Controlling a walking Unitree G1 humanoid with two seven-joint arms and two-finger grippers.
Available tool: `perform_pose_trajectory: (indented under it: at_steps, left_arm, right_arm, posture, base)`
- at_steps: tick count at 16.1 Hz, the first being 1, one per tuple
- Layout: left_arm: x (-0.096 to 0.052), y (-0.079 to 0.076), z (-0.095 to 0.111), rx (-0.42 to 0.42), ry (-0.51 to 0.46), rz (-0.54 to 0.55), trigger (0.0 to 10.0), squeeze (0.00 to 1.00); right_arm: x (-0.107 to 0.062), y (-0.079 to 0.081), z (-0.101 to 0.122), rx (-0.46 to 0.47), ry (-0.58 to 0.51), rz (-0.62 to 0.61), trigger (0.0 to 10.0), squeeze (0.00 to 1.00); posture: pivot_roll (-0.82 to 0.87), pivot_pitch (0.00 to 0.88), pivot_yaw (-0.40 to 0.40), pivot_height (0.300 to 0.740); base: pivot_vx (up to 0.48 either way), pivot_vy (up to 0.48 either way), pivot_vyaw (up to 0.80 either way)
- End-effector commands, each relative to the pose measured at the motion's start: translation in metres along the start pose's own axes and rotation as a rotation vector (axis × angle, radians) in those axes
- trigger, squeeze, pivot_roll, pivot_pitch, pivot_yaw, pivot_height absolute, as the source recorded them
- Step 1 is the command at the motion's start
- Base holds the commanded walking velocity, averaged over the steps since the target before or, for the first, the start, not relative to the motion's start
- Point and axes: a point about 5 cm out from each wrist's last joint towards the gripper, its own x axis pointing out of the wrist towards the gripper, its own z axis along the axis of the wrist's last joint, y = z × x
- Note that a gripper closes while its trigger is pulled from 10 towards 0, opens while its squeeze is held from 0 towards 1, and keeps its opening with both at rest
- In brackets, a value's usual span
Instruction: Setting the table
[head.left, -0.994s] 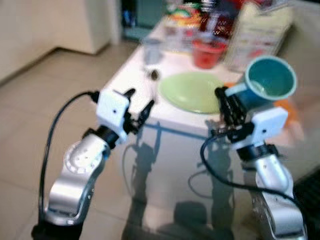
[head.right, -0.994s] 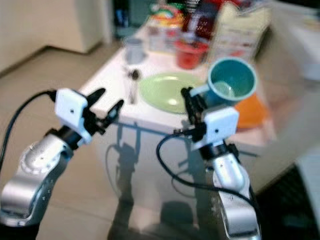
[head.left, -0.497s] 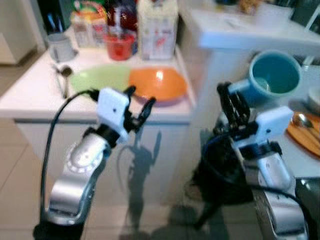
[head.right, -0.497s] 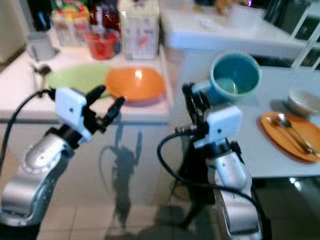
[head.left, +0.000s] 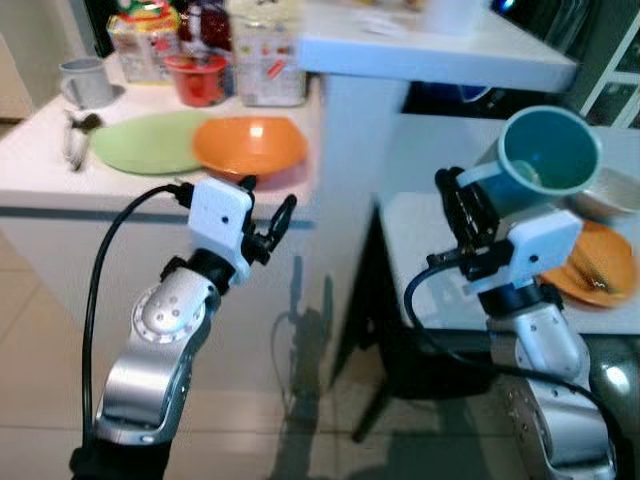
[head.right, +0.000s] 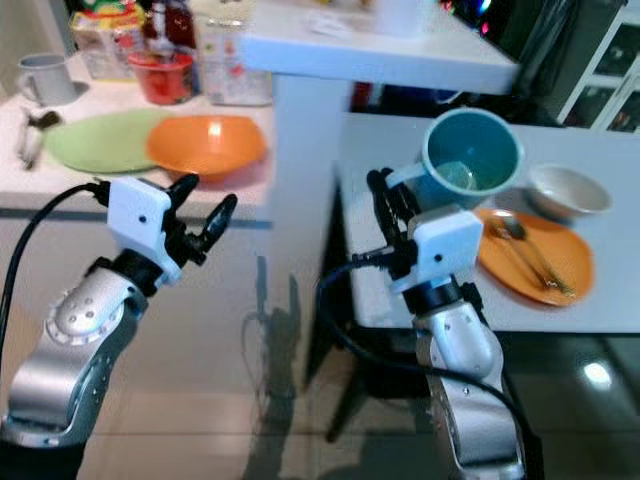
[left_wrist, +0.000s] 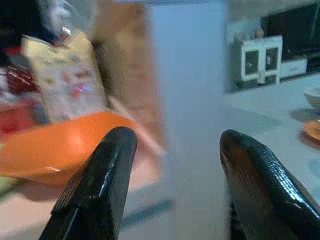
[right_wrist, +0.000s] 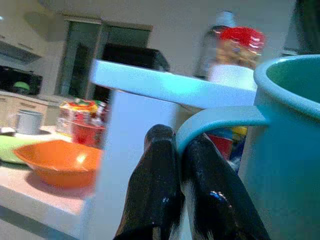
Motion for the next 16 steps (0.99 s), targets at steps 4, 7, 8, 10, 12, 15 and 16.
perform_pose_trajectory:
  at_steps: [4,7,8,10,12,15,16]
  left_arm:
    - [0.006,-0.001,0.005,0.012,-0.016,0.000,10.0,0.00]
    - [0.008,-0.005,0.005,0.045,-0.006,0.011,10.0,0.00]
    - [0.008,-0.004,0.005,0.048,-0.006,0.012,10.0,0.00]
    - [0.012,0.000,0.006,0.048,-0.011,0.027,10.0,0.00]
    - [0.017,-0.002,0.009,0.040,-0.027,0.036,10.0,0.00]
    - [0.018,-0.007,0.009,0.040,-0.032,0.042,10.0,0.00]
    - [0.019,-0.005,0.009,0.036,-0.033,0.049,10.0,0.00]
  right_arm:
    - [-0.001,-0.020,-0.011,0.003,0.105,-0.144,10.0,0.00]
    - [0.000,-0.035,-0.039,-0.090,0.300,-0.198,10.0,0.00]
    - [0.003,-0.035,-0.037,-0.101,0.298,-0.193,10.0,0.00]
    - [0.010,-0.032,-0.028,-0.101,0.265,-0.174,10.0,0.00]
    - [0.010,-0.030,-0.026,-0.092,0.262,-0.162,10.0,0.00]
    - [0.012,-0.028,-0.028,-0.089,0.271,-0.135,10.0,0.00]
    - [0.013,-0.026,-0.029,-0.090,0.274,-0.130,10.0,0.00]
  posture:
    - [0.02,0.000,-0.021,0.740]
    - [0.04,0.000,-0.022,0.740]
    - [0.03,0.000,-0.016,0.740]
    - [0.01,0.000,-0.009,0.740]
    - [0.00,0.000,-0.014,0.740]
    - [0.00,0.000,-0.020,0.740]
    - [-0.01,0.000,-0.012,0.740]
  base:
    - [0.000,-0.320,0.00]
    - [0.000,-0.317,0.00]
    - [0.000,-0.315,0.00]
    - [0.000,-0.315,0.00]
    - [0.000,-0.311,0.00]
    - [0.000,-0.314,0.33]
    - [0.000,-0.307,0.53]
